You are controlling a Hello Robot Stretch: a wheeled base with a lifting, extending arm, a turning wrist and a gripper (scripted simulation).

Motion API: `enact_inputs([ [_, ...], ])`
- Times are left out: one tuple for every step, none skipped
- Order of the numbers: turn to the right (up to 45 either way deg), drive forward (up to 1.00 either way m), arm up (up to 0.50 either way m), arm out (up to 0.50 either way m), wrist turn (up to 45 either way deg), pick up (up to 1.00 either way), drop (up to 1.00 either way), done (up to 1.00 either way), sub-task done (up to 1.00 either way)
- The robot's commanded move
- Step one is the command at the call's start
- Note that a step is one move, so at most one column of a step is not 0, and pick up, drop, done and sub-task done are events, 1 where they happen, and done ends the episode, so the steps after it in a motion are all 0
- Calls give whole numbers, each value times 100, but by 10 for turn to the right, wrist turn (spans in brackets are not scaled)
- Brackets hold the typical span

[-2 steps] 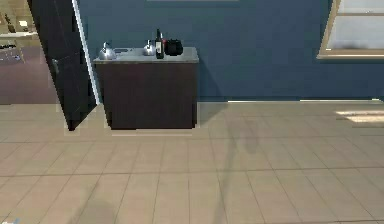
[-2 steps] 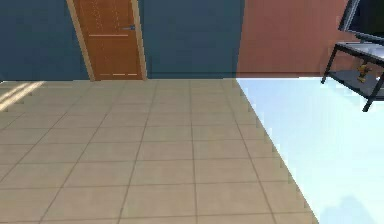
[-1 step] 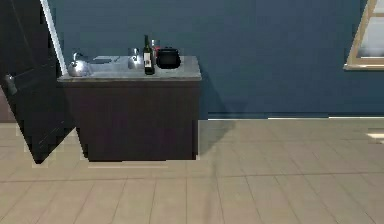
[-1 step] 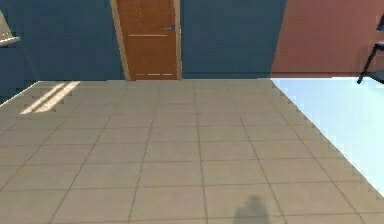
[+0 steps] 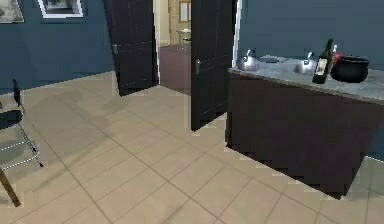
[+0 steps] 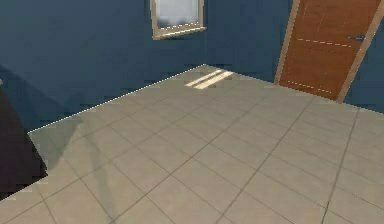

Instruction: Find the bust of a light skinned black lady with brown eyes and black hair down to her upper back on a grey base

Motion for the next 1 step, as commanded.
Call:
enact_inputs([
  [-30, 0, 0, 0, 0, 0, 0, 0, 0],
])
